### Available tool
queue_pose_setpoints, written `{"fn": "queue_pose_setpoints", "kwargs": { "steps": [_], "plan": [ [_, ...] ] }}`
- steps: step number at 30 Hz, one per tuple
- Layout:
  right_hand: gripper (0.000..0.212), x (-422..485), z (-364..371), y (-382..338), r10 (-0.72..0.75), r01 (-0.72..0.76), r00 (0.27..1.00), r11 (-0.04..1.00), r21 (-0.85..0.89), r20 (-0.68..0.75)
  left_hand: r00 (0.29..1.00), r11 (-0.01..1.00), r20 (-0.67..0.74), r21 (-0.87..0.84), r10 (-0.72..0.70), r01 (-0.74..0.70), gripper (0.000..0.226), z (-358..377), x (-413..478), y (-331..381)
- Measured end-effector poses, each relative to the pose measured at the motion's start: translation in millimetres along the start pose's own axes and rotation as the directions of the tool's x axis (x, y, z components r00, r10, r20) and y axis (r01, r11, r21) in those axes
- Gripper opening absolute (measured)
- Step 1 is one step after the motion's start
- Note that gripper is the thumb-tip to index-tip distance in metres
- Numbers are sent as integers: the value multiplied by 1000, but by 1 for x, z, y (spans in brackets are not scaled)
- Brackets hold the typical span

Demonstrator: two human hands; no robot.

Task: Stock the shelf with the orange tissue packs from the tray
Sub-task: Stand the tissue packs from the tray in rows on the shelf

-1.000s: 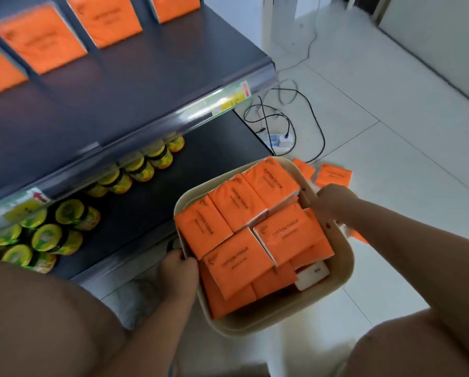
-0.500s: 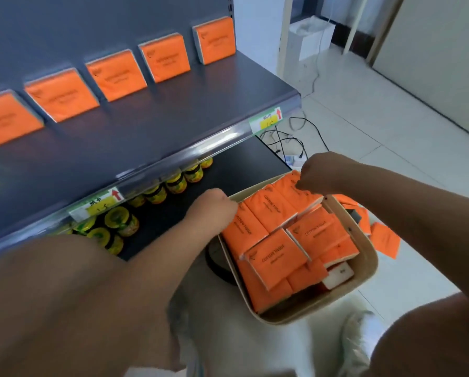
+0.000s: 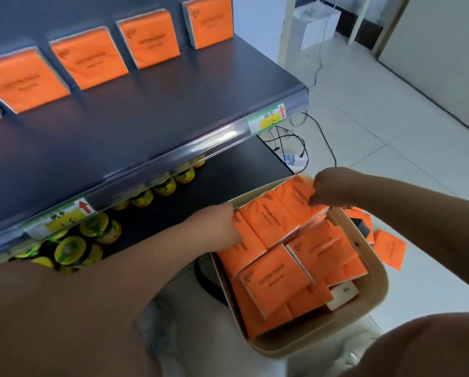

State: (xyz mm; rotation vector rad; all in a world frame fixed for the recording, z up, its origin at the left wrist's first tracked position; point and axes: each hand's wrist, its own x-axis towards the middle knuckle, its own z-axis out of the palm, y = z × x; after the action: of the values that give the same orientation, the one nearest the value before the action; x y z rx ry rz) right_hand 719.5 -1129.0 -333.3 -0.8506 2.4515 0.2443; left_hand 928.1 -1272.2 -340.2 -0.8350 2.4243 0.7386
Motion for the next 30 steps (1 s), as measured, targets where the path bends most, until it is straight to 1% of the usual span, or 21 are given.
{"fn": "queue_pose_setpoints", "kwargs": {
  "steps": [3,5,8,10,14,15,17,19,21,23,26,28,30],
  "plan": [
    [42,5,9,0,38,-43,998,995,86,59,999,999,35,-23,-22,23,30,5,7,-5],
    [44,6,14,-1,51,-54,998,993,106,34,999,999,16,-20,-30,31,32,9,11,-8],
    [46,9,20,-3,74,-73,997,993,91,-11,998,999,-35,-12,-50,50,27,15,15,-14],
    [48,12,26,-4,84,-83,996,991,105,-11,998,998,-10,-8,-67,67,27,16,16,-17],
    [68,14,38,-8,86,-94,995,974,205,48,997,996,36,-66,-65,67,31,14,17,-22],
    [69,14,38,-9,84,-93,995,973,213,49,997,994,37,-79,-67,70,34,13,17,-22],
    [64,12,38,-11,84,-88,996,978,187,27,996,991,34,-108,-78,82,39,11,18,-20],
    [60,11,35,-11,105,-103,994,977,188,-3,996,986,28,-144,-84,87,38,8,18,-19],
    [58,11,31,-10,137,-126,990,964,234,-31,996,977,27,-194,-86,89,42,4,18,-18],
    [52,13,26,-10,134,-112,989,952,286,-57,997,969,25,-235,-76,79,50,-1,17,-20],
    [37,9,11,-6,78,-26,989,925,380,-124,999,960,45,-277,-28,39,54,-12,14,-22],
    [33,4,-2,-3,33,40,985,909,414,-169,996,940,81,-340,20,9,50,-22,10,-23],
    [34,0,-13,0,-24,104,979,913,394,-204,995,922,86,-387,55,-17,46,-32,4,-23]
  ]
}}
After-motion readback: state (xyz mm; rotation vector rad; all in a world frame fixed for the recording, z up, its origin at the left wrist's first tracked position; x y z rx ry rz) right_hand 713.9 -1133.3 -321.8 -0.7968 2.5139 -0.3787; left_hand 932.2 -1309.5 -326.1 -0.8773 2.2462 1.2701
